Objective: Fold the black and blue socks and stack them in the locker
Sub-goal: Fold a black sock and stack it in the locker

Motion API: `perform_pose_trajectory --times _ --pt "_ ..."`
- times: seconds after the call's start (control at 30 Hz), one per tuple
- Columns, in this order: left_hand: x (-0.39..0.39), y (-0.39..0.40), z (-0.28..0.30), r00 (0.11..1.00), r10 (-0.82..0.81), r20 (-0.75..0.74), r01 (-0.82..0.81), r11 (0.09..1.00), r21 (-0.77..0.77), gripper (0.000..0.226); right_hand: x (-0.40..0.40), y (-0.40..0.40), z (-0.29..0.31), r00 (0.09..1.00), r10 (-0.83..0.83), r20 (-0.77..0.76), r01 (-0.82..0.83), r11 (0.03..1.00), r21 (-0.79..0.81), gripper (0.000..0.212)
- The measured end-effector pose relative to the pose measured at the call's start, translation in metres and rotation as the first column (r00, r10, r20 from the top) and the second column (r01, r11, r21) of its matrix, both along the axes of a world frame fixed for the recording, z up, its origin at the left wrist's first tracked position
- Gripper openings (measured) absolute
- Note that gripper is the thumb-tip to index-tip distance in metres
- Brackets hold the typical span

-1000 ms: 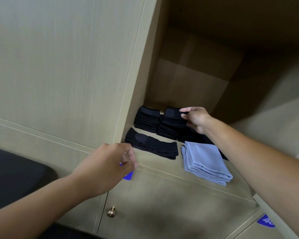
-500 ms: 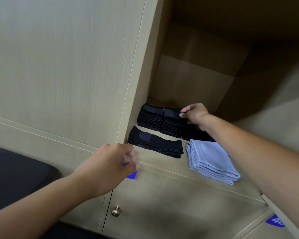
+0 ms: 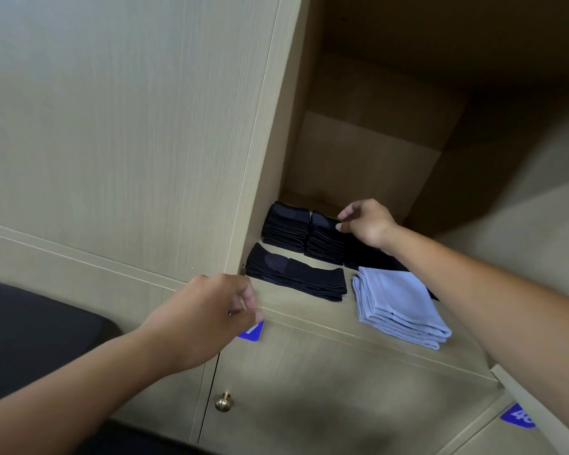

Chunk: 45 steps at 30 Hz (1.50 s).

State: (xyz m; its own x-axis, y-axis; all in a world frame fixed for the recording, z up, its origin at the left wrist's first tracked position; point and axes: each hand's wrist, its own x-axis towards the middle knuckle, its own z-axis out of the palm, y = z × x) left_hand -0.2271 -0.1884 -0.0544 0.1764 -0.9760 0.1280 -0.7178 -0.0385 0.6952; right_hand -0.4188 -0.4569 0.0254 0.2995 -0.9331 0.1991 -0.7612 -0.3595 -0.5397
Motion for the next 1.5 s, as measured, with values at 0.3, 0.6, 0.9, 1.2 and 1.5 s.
perform_pose_trajectory --times 0.3,0.6,0.9,1.2,1.5 --pt "0.015 0.010 0.004 0.988 0.006 0.156 -0.014 0.999 0.052 0.015 -0.006 0.084 -0.018 0.978 0.200 -0.064 -0.210 0.941 -0.266 0.011" --pt "0.028 0.021 0.009 0.991 0.034 0.131 -0.045 0.996 0.083 0.013 -0.014 0.175 -0.030 0.949 0.313 0.044 -0.301 0.936 -0.181 0.009" --pt "0.029 0.038 0.016 0.985 0.044 0.170 -0.065 0.991 0.121 0.015 -0.008 0.203 -0.054 0.915 0.400 -0.047 -0.403 0.912 -0.080 0.010" --pt "0.053 0.071 0.013 0.965 0.118 0.233 -0.160 0.972 0.173 0.017 0.025 0.221 -0.063 0.841 0.537 -0.073 -0.537 0.843 0.009 0.007" --pt "0.116 0.154 0.023 0.865 0.266 0.425 -0.371 0.910 0.186 0.016 0.068 0.249 -0.066 0.728 0.684 -0.053 -0.682 0.729 0.053 0.008"
